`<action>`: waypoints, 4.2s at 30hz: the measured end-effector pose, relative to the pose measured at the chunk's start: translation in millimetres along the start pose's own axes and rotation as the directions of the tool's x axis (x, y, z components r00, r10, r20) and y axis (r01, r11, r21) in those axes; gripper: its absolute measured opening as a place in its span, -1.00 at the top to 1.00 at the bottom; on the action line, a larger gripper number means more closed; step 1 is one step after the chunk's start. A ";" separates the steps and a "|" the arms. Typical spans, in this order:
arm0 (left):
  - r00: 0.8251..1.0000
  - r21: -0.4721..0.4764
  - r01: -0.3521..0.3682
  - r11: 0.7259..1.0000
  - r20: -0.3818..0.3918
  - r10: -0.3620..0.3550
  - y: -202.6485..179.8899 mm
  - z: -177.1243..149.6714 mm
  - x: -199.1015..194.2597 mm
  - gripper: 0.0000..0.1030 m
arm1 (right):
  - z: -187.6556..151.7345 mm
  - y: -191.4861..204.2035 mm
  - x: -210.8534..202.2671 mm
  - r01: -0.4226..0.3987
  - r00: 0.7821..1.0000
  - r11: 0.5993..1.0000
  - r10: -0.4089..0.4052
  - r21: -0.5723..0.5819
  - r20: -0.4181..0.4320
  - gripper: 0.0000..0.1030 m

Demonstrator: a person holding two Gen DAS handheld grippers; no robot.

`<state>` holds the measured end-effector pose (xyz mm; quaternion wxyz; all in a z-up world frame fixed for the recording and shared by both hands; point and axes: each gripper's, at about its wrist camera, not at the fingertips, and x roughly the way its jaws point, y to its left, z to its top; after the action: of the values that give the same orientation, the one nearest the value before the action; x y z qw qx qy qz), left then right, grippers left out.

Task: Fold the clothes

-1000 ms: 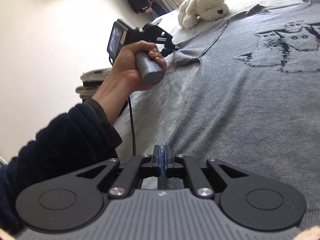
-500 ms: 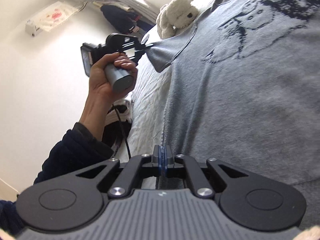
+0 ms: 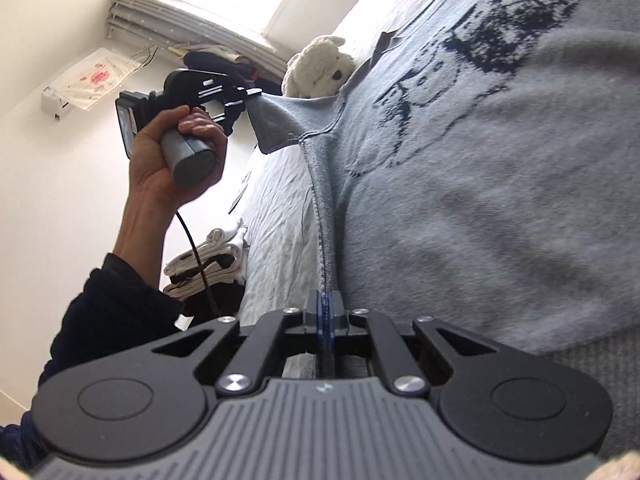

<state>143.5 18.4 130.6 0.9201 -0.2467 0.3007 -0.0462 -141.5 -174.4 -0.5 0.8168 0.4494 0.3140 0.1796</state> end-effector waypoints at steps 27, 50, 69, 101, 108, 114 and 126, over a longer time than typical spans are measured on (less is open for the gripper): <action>0.992 0.274 -0.036 0.961 -0.105 0.067 -140.5 -85.4 83.3 0.96 | 19.1 -21.0 -44.9 0.053 0.999 0.991 -0.054 0.119 0.006 0.87; 0.964 0.198 0.035 0.980 -0.264 0.019 -23.3 -79.3 -2.1 0.41 | 19.3 -21.6 -34.8 0.147 0.988 0.986 -0.143 0.074 -0.067 0.73; 0.944 0.431 0.110 0.896 -0.327 0.041 9.2 -143.4 -27.8 0.44 | 2.6 13.1 -17.7 0.187 0.961 0.959 -0.224 -0.215 -0.161 0.22; 0.944 0.470 0.112 0.876 -0.326 0.054 10.2 -147.8 -30.8 0.45 | -6.9 13.4 -41.7 0.169 0.955 0.943 -0.228 -0.287 -0.187 0.67; 0.942 0.471 0.111 0.875 -0.332 0.059 11.7 -146.0 -31.9 0.45 | -5.9 15.4 -38.0 0.181 0.948 0.920 -0.257 -0.348 -0.186 0.84; 0.935 0.384 0.124 0.915 -0.354 0.023 21.6 -133.4 -30.8 0.45 | 19.9 9.8 -46.8 0.196 0.960 0.932 -0.247 -0.304 -0.136 0.67; 0.961 0.220 0.082 0.972 -0.275 -0.018 38.7 -72.2 -2.2 0.44 | 158.1 18.2 -16.8 0.252 0.952 0.900 -0.297 -0.355 -0.078 0.18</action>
<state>97.6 22.0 62.8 0.8910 -0.1378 0.4102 -0.1373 -47.5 -272.6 83.8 0.8772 0.2396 0.3907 0.1432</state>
